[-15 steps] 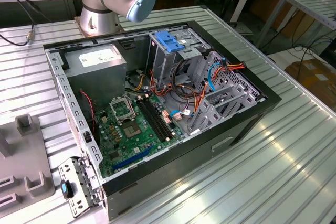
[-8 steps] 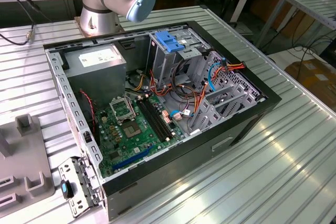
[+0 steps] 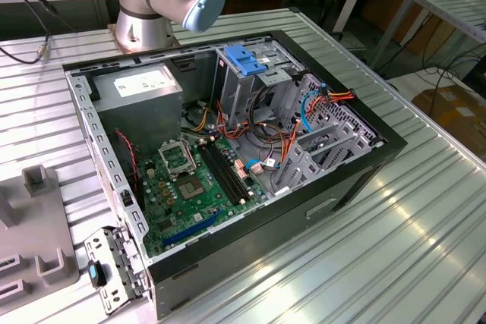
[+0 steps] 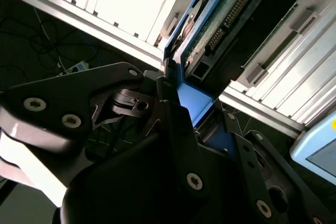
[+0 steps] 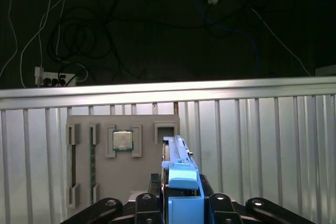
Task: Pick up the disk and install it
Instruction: 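Pick up the disk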
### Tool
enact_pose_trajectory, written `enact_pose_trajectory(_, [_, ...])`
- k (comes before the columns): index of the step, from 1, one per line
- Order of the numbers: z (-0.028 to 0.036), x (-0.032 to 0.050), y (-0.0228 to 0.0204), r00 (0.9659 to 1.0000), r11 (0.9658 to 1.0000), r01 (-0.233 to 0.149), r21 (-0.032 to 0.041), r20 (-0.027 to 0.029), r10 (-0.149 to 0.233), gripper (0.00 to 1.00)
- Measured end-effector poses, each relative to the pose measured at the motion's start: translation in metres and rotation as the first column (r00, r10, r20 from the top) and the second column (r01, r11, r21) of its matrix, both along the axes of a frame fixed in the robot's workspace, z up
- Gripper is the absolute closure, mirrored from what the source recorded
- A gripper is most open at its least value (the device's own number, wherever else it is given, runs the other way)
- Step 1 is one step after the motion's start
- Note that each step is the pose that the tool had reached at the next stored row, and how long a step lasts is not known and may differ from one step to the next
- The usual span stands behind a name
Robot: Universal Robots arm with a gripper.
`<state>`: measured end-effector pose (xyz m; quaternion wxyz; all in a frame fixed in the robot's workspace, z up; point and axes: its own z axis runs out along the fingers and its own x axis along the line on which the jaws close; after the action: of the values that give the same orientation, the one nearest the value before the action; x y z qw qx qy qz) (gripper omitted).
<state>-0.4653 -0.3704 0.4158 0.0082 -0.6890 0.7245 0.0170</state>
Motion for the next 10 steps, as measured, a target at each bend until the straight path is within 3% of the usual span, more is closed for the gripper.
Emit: enact_pose_trajectory(10, [0.0053,0.0,0.0,1.0,1.0,0.0,0.0001,-0.0002,0.0,0.63])
